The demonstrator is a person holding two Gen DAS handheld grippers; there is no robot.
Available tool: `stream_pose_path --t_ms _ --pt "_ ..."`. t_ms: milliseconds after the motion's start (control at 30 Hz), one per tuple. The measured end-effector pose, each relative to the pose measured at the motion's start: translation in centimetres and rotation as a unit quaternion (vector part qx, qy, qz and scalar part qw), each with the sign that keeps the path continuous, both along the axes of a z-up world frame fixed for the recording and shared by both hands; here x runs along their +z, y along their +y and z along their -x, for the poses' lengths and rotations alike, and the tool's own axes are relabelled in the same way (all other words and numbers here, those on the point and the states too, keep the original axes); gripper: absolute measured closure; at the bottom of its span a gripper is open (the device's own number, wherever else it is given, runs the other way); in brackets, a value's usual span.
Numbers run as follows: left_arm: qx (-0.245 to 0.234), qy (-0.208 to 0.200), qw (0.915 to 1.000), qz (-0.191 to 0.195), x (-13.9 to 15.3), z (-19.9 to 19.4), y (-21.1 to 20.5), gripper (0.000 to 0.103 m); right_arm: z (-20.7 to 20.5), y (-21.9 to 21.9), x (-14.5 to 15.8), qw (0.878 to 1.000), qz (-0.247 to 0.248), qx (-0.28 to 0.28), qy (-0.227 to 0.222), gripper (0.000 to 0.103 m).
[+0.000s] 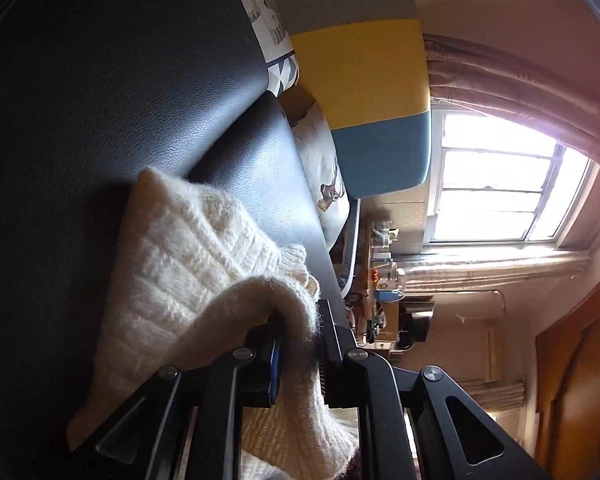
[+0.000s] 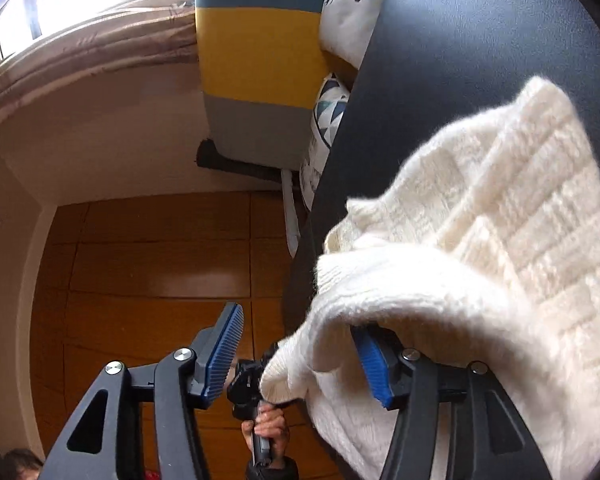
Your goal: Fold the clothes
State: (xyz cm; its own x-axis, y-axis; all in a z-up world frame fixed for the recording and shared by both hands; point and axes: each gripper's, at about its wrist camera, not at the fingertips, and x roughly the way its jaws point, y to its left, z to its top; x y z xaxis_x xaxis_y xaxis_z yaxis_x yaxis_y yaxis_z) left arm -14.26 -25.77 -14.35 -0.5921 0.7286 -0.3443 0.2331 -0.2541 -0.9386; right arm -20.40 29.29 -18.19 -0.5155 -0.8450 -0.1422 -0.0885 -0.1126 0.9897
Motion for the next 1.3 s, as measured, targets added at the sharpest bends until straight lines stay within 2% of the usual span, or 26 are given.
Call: stream_pose_path --t_ms 133,200,233,300,367,433,500,567,633,667,767,833,900,1033,1100,1167,1200,1233,1267,1300 --pt "0.037 -0.019 0.9976 -0.054 -1.3 0.7 -1.1 0.085 1.1 2.8 -1.8 0.997 -0.002 -0.080 -0.020 0.046" --pt "0.060 -0.027 0.9935 -0.093 -2.1 0.8 -2.0 0.076 1.3 3.2 -2.1 0.996 -0.011 -0.090 -0.026 0.047" --pt "0.068 -0.025 0.9926 -0.098 -2.1 0.8 -2.5 0.073 1.1 3.4 -1.8 0.996 -0.022 -0.088 -0.024 0.047" --pt "0.079 -0.016 0.9919 -0.098 -1.7 0.7 -3.6 0.073 0.3 3.9 -0.6 0.995 -0.060 -0.073 -0.012 0.047" --pt "0.087 -0.003 0.9936 -0.072 -0.8 0.4 -5.1 0.071 -0.5 4.3 0.8 0.992 -0.115 -0.049 0.003 0.047" --pt "0.087 0.010 0.9961 -0.013 0.5 0.0 -6.5 0.068 -1.4 3.8 2.5 0.978 -0.206 -0.031 0.026 0.046" --pt "0.072 0.017 0.9938 0.083 1.9 -0.2 -7.1 0.066 -2.1 2.9 4.2 0.952 -0.303 -0.016 0.050 0.046" --pt "0.037 0.031 0.9842 0.170 3.1 -0.4 -6.6 0.066 -2.1 1.8 5.4 0.920 -0.385 -0.002 0.069 0.046" --pt "0.001 0.045 0.9767 0.210 3.6 0.3 -5.2 0.062 -1.4 0.5 5.7 0.891 -0.447 0.021 0.078 0.046" --pt "-0.015 0.049 0.9733 0.224 3.7 0.7 -4.4 0.059 -1.1 0.2 5.5 0.883 -0.462 0.031 0.074 0.046" --pt "-0.049 0.056 0.9626 0.261 3.4 1.6 -2.6 0.056 -0.6 0.6 4.7 0.870 -0.486 0.054 0.055 0.046" --pt "-0.070 0.059 0.9618 0.258 2.9 2.1 -1.5 0.056 -0.8 1.8 4.4 0.873 -0.482 0.056 0.049 0.046" --pt "-0.085 0.058 0.9576 0.269 2.6 2.4 -0.5 0.056 -0.9 2.4 4.1 0.878 -0.473 0.059 0.046 0.046" --pt "-0.115 0.057 0.9517 0.279 2.3 2.6 1.3 0.058 -0.7 2.2 3.6 0.868 -0.486 0.083 0.054 0.046" --pt "-0.126 0.061 0.9485 0.284 2.4 2.6 1.9 0.061 -0.7 0.9 3.5 0.842 -0.524 0.107 0.070 0.046" --pt "-0.129 0.058 0.9415 0.306 2.5 2.4 2.4 0.087 -0.8 -0.6 3.5 0.809 -0.566 0.132 0.090 0.047" --pt "-0.131 0.057 0.9378 0.317 2.6 2.3 2.7 0.092 -0.9 -1.3 3.4 0.791 -0.587 0.144 0.100 0.053" --pt "-0.127 0.058 0.9378 0.318 2.7 2.2 2.7 0.094 -1.3 -2.1 3.7 0.768 -0.612 0.152 0.112 0.060" --pt "-0.117 0.062 0.9390 0.318 2.9 1.7 2.6 0.096 -2.0 -3.0 4.2 0.742 -0.640 0.157 0.125 0.087" --pt "-0.107 0.066 0.9401 0.317 3.2 1.3 2.5 0.096 -2.7 -3.9 4.7 0.714 -0.667 0.163 0.137 0.091"
